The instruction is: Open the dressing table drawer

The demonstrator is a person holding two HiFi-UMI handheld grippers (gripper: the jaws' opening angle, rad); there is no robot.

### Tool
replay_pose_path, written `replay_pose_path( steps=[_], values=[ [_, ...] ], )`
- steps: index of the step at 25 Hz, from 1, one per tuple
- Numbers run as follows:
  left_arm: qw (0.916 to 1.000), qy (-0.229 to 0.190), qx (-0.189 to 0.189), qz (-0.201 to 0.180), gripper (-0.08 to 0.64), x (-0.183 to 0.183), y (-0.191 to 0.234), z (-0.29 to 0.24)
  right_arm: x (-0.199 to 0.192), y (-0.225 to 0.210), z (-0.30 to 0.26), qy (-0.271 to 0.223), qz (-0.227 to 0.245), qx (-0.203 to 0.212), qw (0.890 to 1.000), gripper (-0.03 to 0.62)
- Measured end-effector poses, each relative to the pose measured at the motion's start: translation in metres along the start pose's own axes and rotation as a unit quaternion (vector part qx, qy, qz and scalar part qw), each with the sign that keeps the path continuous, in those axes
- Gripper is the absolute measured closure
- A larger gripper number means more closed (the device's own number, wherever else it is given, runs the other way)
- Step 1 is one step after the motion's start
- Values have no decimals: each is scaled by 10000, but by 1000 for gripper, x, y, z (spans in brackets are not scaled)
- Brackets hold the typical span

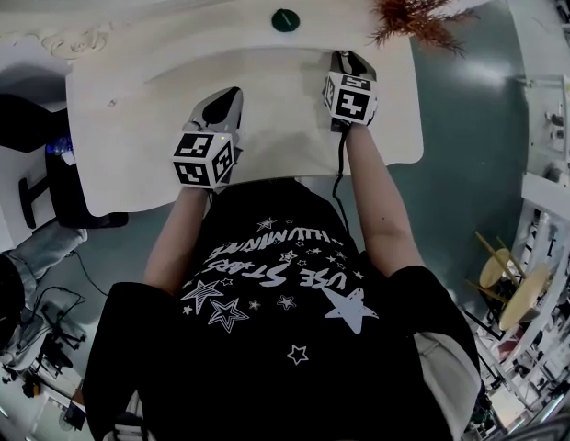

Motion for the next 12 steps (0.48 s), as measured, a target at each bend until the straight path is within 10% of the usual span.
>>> replay_pose_path(
  steps=[12],
  values=[
    [10000,-34,-63,15,560,2,-3,3,-8,-3,12,107,-47,-14,9999,462]
  ],
)
Point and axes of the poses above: the fingertips, and each gripper's own axes: z backward along the fingers, y to its left, x out of its top, the point moved 8 cm from there along z, backward along the fingers, and after that the axes turned 7 degrees about z, right-handed, at the moved point
